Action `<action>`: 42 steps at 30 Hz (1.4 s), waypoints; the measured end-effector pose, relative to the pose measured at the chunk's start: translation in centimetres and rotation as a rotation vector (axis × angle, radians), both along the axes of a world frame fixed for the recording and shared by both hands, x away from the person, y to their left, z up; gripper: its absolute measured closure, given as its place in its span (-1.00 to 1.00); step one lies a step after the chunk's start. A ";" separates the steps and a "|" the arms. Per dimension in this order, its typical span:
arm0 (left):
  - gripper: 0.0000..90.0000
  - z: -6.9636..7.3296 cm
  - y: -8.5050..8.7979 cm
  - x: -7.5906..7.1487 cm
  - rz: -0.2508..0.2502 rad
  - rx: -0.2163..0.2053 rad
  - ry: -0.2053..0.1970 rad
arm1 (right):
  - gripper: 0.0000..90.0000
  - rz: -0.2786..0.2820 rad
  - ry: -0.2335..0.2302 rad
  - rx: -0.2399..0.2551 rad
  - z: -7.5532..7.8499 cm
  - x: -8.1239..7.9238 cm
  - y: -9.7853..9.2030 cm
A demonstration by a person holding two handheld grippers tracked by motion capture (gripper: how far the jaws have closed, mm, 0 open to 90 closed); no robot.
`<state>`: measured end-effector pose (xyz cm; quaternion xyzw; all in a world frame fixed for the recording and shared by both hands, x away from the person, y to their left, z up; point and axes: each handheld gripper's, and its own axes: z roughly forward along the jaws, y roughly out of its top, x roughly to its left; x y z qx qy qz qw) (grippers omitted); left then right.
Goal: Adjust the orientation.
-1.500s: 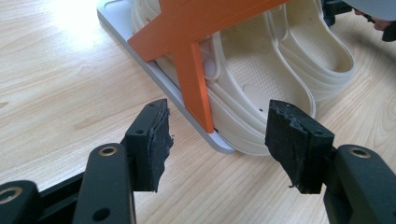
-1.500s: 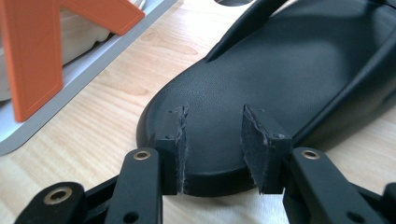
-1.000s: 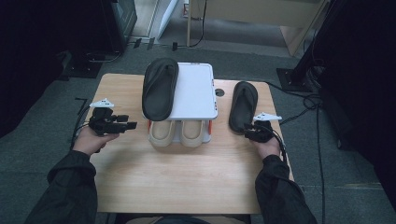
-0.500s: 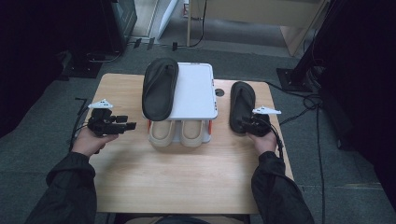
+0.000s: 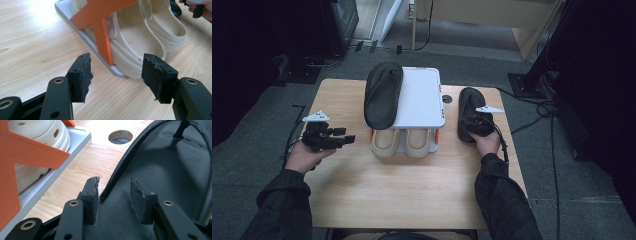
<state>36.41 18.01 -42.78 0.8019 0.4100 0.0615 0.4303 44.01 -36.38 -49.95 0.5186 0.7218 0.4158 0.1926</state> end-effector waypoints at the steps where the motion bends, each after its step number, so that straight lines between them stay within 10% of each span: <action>1: -0.10 0.0 0.1 -0.1 0.000 -0.002 -0.001 | 0.30 0.000 0.003 -0.003 0.0 0.2 0.2; 21: -0.09 -0.3 0.2 0.1 0.001 0.001 0.003 | 0.78 -0.052 0.049 -0.008 0.1 1.4 0.6; 42: -0.08 -0.2 -0.4 1.2 -0.020 -0.006 -0.004 | 0.84 -0.093 0.066 -0.028 0.4 -3.7 0.3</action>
